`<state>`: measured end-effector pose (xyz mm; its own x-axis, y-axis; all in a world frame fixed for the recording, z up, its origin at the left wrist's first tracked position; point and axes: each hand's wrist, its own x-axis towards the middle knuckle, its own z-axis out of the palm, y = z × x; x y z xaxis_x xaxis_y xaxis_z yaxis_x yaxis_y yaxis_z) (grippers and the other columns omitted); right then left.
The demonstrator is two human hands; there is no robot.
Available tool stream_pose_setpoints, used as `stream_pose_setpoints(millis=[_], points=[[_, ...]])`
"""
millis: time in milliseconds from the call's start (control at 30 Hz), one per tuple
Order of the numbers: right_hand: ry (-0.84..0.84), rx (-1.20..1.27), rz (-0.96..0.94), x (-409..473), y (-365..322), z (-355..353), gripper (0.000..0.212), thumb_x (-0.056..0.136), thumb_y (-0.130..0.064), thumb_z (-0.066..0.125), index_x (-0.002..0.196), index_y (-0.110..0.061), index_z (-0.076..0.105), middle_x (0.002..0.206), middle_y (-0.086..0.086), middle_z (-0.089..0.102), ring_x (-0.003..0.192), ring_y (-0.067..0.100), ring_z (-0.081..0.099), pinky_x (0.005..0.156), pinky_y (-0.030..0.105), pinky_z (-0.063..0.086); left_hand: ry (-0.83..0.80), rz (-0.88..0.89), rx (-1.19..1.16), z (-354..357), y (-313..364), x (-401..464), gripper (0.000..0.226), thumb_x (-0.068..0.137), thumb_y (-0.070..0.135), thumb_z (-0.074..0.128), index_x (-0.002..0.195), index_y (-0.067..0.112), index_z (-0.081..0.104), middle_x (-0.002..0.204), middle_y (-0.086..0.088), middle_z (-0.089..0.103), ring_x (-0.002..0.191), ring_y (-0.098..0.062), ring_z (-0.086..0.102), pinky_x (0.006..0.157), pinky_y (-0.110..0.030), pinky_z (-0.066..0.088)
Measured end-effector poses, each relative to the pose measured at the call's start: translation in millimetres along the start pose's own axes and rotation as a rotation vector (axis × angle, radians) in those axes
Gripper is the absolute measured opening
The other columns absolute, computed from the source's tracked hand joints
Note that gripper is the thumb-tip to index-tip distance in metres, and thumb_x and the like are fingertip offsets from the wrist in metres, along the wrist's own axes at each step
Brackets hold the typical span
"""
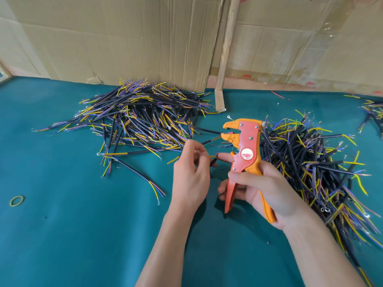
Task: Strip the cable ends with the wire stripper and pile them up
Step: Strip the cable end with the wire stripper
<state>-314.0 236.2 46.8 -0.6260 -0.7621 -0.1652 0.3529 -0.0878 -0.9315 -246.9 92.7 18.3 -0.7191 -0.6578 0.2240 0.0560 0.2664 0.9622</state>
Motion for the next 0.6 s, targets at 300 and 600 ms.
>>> stream_pose_setpoints(millis=[300,600], points=[[-0.065,0.002,0.003,-0.5,2.6,2.4,0.052,0.079,-0.009,0.075,0.131,-0.013,0.069,0.094,0.032,0.058,0.079,0.044,0.064,0.074,0.054,0.057,-0.037,0.028,-0.070,-1.2,3.4,3.2,0.016,0.101,0.018,0.061,0.089,0.011,0.069,0.081,0.010,0.077,0.070,-0.007,0.068,0.065,-0.017,0.047],[-0.113,-0.033,-0.011,-1.4,2.7,6.3,0.050,0.079,-0.014,0.076,0.129,-0.019,0.071,0.115,0.047,0.049,0.082,0.042,0.065,0.080,0.059,0.055,0.095,-0.027,-0.121,2.3,2.0,3.4,0.019,0.098,0.014,0.062,0.081,0.015,0.071,0.072,0.002,0.075,0.070,-0.018,0.071,0.065,-0.026,0.052]])
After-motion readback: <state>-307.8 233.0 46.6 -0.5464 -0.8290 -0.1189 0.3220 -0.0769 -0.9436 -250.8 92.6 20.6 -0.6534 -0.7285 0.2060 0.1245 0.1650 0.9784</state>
